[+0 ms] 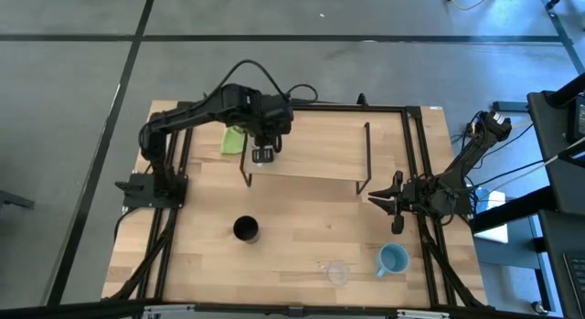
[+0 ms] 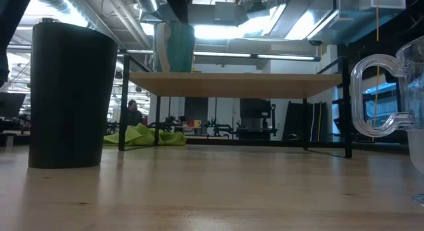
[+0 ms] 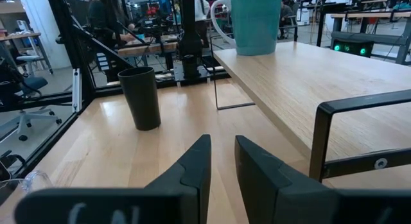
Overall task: Stack small to large cups/mugs on shelf
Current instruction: Adjust the blue mug
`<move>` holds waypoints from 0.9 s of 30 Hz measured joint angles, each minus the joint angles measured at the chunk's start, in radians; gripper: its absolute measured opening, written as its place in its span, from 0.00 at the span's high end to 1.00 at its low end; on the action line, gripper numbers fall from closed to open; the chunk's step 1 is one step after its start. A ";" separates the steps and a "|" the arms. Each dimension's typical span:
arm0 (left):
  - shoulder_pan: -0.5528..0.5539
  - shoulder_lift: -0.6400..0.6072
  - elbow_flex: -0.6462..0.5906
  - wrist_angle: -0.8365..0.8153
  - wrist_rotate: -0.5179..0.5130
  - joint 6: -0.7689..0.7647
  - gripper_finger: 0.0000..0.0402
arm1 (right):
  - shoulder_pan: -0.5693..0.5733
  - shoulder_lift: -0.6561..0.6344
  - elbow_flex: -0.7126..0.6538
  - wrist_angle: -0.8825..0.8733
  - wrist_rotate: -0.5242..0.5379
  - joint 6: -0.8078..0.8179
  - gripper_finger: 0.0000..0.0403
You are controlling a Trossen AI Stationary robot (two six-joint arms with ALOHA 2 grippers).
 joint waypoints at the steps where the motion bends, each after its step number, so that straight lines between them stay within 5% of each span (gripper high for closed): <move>1: 0.002 0.000 0.000 0.000 0.004 0.006 0.82 | 0.000 0.000 0.000 0.000 0.000 -0.001 0.82; 22: 0.045 -0.005 0.040 0.116 0.089 0.020 0.82 | 0.000 0.000 0.000 0.000 0.000 0.000 0.82; 27: 0.027 -0.006 0.078 0.277 0.037 -0.316 0.82 | 0.000 0.000 0.000 0.000 0.000 0.000 0.82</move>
